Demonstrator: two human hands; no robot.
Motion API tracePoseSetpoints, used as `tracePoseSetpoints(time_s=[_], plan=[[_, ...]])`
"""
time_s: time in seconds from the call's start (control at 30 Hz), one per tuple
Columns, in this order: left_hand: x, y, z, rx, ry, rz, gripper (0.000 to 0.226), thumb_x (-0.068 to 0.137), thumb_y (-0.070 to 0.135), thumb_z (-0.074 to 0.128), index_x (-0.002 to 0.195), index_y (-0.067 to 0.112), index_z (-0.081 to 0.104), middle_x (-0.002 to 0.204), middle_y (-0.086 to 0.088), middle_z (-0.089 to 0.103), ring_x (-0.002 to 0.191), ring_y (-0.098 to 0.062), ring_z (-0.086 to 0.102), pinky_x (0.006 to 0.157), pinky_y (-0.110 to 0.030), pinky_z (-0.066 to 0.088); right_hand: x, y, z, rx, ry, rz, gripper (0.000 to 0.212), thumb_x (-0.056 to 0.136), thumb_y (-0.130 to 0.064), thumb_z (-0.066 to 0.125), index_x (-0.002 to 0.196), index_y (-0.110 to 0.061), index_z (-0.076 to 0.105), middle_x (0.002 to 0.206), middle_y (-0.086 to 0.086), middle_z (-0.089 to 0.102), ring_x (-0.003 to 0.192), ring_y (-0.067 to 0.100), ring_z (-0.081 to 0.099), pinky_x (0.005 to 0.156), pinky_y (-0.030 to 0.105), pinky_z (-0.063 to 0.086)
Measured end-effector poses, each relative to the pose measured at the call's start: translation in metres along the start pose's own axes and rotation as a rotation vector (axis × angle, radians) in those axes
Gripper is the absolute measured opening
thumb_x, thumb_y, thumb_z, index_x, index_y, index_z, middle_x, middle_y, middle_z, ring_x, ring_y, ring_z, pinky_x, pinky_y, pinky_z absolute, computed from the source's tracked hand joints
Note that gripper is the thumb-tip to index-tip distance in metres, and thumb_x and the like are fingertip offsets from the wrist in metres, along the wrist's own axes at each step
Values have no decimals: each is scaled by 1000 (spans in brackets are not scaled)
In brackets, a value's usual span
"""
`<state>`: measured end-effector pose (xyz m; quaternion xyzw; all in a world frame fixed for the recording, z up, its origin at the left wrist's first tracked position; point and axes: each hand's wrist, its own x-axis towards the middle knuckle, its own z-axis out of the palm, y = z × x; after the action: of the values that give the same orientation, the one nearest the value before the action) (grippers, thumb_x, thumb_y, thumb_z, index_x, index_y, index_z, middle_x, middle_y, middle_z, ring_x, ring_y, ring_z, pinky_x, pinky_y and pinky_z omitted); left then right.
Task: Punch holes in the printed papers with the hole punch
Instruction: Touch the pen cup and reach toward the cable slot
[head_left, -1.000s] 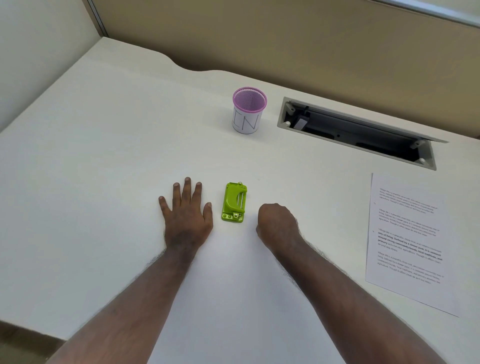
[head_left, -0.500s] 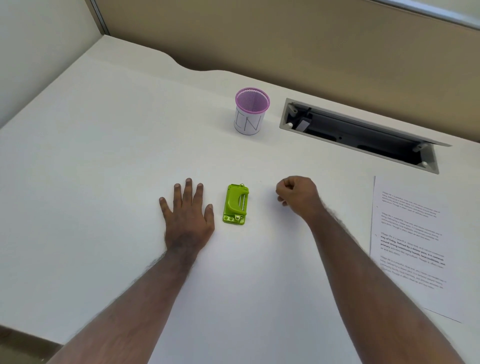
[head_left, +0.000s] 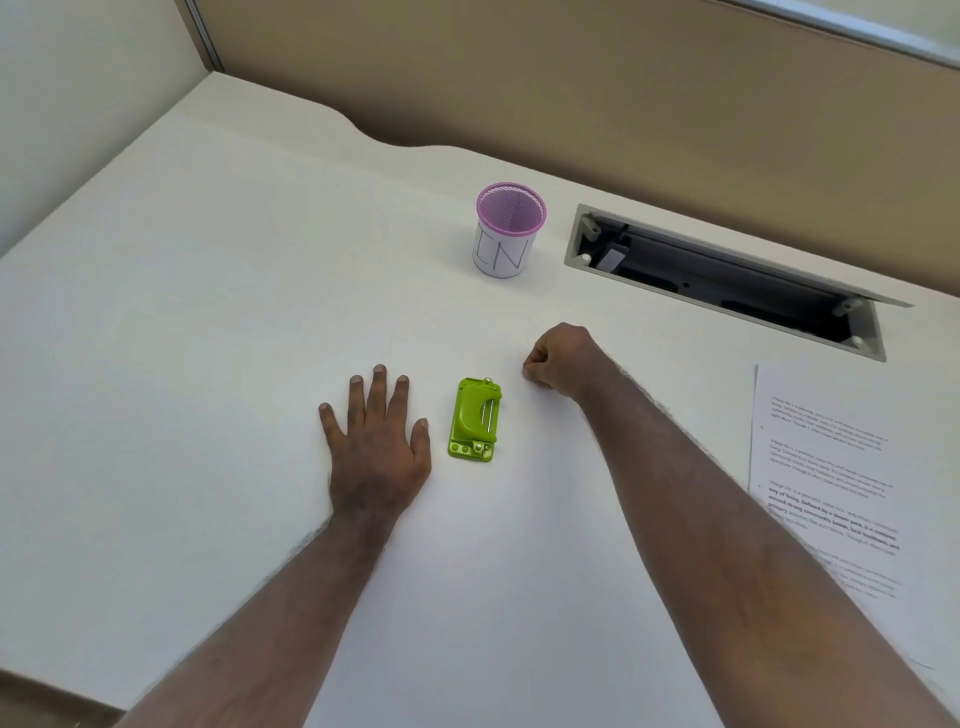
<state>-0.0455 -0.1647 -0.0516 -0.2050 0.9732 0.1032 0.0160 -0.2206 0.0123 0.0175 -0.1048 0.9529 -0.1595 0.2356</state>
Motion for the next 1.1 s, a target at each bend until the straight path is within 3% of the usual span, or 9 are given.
tracePoseSetpoints(time_s=[0.13,0.27,0.4,0.57,0.67,0.73,0.83,0.97,1.1], plan=[[-1,1,-3,-8,-10,-3,63,94,45,20,154,25,22,166,-1,14,153,-25,12,120,-60,9,7,-7,5,-105,14,23,16,79,-5,58,83,-2,72,88,14,72,85,30,68,68,30,51],[-1,1,-3,-3,-12,-2,63,94,45,20,155,25,21,166,-1,13,154,-25,11,120,-60,9,14,-12,10,-187,35,32,8,79,-5,54,81,-13,58,91,13,62,81,28,57,70,29,46],[-1,0,-2,-8,-8,-2,63,95,45,21,154,25,22,166,-1,14,153,-25,12,120,-60,9,16,-14,17,-288,103,31,21,83,-5,52,102,-8,62,106,12,64,98,32,64,71,34,46],[-2,0,-2,-11,-4,-5,63,94,45,22,154,25,24,166,-1,16,153,-26,14,120,-61,10,16,-16,23,-298,112,16,24,81,-11,57,104,-7,62,107,10,65,100,31,63,69,34,46],[-2,1,-2,-7,-6,-9,63,94,45,21,154,25,24,166,-1,16,153,-25,15,120,-60,10,19,-2,17,-38,55,70,20,78,-17,60,90,-3,68,92,12,68,87,29,65,72,32,52],[-1,0,-1,-7,-9,-7,63,94,45,21,154,26,23,166,-1,16,153,-25,15,120,-60,11,17,16,11,341,61,98,16,76,-14,61,67,-3,68,66,9,66,61,22,61,60,28,53],[0,-1,0,-6,2,-7,63,94,45,22,154,25,25,165,-1,18,153,-26,17,120,-61,12,7,38,1,765,137,111,18,80,-8,62,63,-8,66,58,4,63,51,11,58,49,20,49],[-1,0,1,4,17,-1,62,94,44,23,153,24,29,164,-3,22,151,-27,21,119,-62,15,9,40,-27,913,196,80,17,84,-9,64,68,-12,67,60,2,63,50,5,60,52,21,50],[-1,0,2,9,28,3,63,94,44,23,152,23,32,163,-4,25,150,-28,24,118,-63,17,22,18,-64,839,298,-12,19,87,-15,63,68,-14,65,63,1,64,52,2,63,52,20,52]])
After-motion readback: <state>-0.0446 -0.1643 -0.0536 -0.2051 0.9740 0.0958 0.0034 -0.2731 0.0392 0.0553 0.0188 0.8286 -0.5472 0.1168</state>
